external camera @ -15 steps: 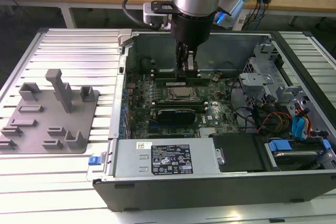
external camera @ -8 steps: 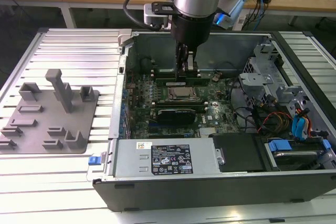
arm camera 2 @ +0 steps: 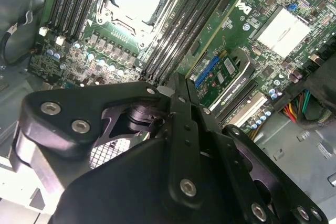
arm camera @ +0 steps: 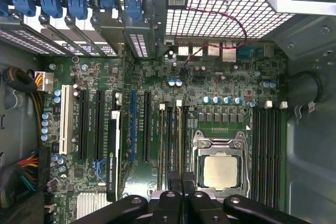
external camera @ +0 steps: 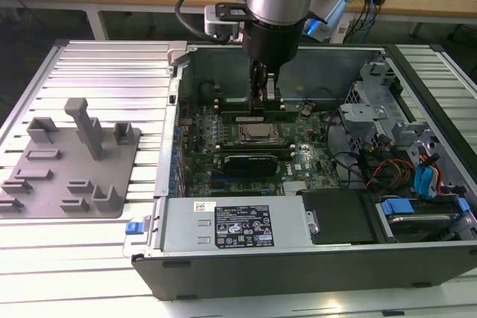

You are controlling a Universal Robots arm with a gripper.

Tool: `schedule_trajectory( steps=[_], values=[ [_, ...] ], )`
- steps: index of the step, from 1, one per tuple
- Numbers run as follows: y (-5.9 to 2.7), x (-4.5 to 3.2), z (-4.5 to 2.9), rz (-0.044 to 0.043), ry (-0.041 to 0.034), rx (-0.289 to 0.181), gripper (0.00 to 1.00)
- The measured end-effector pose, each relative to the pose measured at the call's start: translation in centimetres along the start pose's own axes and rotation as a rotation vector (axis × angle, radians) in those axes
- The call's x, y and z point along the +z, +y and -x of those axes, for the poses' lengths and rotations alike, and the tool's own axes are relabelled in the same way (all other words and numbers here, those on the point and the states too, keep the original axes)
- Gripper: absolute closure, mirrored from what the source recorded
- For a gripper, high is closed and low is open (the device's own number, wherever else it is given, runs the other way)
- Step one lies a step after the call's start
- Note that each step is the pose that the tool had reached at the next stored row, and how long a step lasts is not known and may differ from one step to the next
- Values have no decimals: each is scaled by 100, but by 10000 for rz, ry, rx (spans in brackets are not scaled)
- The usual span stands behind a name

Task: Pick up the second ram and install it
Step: 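Insert the second ram into the second slot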

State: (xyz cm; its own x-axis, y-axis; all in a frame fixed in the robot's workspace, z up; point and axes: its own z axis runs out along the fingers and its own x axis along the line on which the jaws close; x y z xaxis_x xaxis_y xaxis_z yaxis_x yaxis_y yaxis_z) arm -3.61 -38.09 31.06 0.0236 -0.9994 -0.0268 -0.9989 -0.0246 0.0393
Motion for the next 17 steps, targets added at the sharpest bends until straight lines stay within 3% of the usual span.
schedule_trajectory(
  steps=[8, 17],
  values=[
    [2, 20, -21, -2, -2, 0, 91],
    [-1, 208, -26, -10, -12, 305, 91]
  ],
)
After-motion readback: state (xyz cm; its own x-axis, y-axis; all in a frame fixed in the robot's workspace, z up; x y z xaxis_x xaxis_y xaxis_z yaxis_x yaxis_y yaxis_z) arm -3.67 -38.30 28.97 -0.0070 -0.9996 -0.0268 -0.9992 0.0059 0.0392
